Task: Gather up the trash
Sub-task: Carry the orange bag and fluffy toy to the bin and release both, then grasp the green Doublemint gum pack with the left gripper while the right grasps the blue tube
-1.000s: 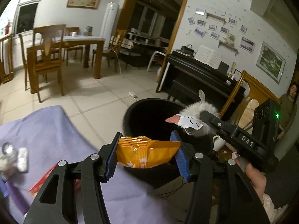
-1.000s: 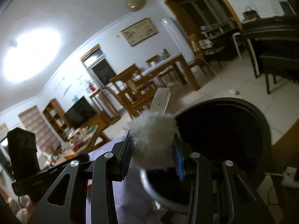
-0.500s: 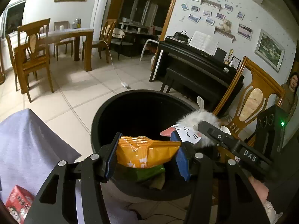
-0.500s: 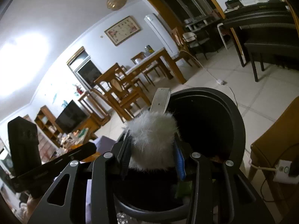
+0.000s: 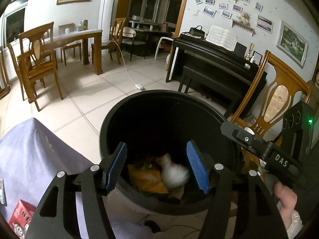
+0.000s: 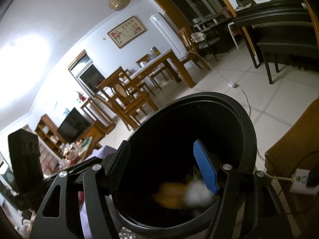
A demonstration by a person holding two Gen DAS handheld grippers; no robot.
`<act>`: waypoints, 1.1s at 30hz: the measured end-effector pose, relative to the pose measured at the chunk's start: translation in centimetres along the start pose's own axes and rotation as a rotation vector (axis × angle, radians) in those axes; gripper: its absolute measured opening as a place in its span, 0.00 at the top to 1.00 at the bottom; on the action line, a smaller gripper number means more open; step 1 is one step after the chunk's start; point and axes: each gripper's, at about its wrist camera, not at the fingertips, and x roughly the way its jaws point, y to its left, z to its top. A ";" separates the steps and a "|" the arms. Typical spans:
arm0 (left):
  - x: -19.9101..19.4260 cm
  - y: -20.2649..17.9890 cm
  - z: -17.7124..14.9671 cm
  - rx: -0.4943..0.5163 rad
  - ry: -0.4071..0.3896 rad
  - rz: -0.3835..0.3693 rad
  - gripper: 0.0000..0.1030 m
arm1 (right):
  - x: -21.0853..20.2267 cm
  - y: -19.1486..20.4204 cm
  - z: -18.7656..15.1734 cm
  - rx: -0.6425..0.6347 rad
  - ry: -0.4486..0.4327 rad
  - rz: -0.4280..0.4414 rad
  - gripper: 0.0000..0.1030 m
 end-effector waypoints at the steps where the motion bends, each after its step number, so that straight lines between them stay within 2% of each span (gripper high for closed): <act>1: -0.5 0.3 -0.1 -0.005 -0.002 0.005 0.39 | 0.0 0.3 0.0 -0.005 0.003 0.001 0.35; 3: -1.2 0.8 -0.4 -0.015 -0.005 0.014 0.39 | 0.1 1.3 -0.1 -0.022 0.010 0.007 0.33; 5: -2.6 1.9 -0.7 -0.035 -0.019 0.029 0.27 | 0.3 2.4 -0.2 -0.045 0.020 0.015 0.32; 6: -3.4 2.5 -1.0 -0.046 -0.031 0.041 0.25 | 0.5 3.1 -0.1 -0.056 0.026 0.019 0.32; 14: -9.9 9.4 -3.5 -0.167 -0.081 0.129 0.25 | 3.4 12.7 -1.7 -0.179 0.106 0.090 0.32; 20: -16.1 16.5 -7.7 -0.251 -0.099 0.251 0.25 | 6.6 22.1 -4.9 -0.296 0.197 0.179 0.32; 24: -18.3 20.3 -10.9 -0.282 -0.050 0.331 0.26 | 8.8 28.4 -7.5 -0.377 0.258 0.251 0.32; 26: -18.7 21.8 -12.0 -0.301 -0.014 0.355 0.34 | 9.8 31.6 -8.9 -0.416 0.285 0.285 0.32; 28: -18.7 23.3 -12.9 -0.303 0.035 0.386 0.36 | 11.2 35.2 -10.1 -0.455 0.320 0.325 0.33; 33: -18.2 25.8 -13.7 -0.279 0.092 0.409 0.47 | 14.6 42.7 -13.5 -0.599 0.402 0.361 0.46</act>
